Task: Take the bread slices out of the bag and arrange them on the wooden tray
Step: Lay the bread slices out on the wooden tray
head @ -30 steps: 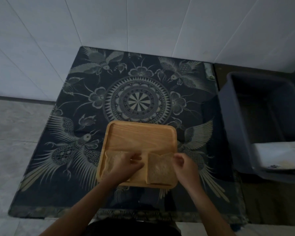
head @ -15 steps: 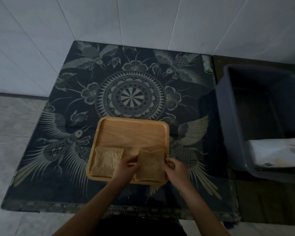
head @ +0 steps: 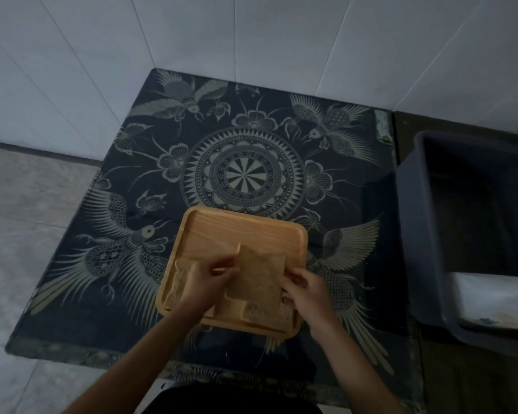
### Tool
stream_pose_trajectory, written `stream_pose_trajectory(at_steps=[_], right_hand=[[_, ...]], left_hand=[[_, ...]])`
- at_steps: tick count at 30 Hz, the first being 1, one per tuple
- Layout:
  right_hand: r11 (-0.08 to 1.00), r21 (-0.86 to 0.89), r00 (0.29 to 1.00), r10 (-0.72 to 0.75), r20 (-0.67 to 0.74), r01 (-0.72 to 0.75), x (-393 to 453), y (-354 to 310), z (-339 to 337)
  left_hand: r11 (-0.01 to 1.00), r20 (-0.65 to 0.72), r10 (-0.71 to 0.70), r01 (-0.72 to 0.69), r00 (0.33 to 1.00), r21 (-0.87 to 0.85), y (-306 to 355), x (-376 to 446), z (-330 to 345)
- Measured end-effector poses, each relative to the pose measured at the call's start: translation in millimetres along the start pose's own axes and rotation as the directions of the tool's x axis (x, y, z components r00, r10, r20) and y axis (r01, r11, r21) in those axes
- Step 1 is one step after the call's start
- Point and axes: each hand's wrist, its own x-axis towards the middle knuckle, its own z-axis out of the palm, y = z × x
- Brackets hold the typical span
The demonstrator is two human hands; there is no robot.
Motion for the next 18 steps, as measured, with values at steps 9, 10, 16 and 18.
stream_pose_trajectory(at_steps=[9, 10, 16, 18], right_hand=[[0.999, 0.028, 0.999, -0.035, 0.025, 0.034, 40, -53, 67], [0.999, 0.015, 0.999, -0.033, 0.017, 0.032, 45, -56, 74], [1.0, 0.009, 1.0, 0.003, -0.017, -0.003, 69, -64, 110], [1.0, 0.0, 0.999, 0.016, -0.032, -0.016, 74, -63, 117]], left_hand=[[0.998, -0.049, 0.003, 0.0, 0.999, 0.07, 12, 67, -65], [0.995, -0.053, 0.005, 0.0, 0.999, 0.096, 13, 74, -70], [0.979, -0.063, 0.011, 0.002, 0.998, 0.203, 14, 105, -92], [0.976, -0.067, 0.015, 0.0, 0.998, 0.219, 13, 109, -95]])
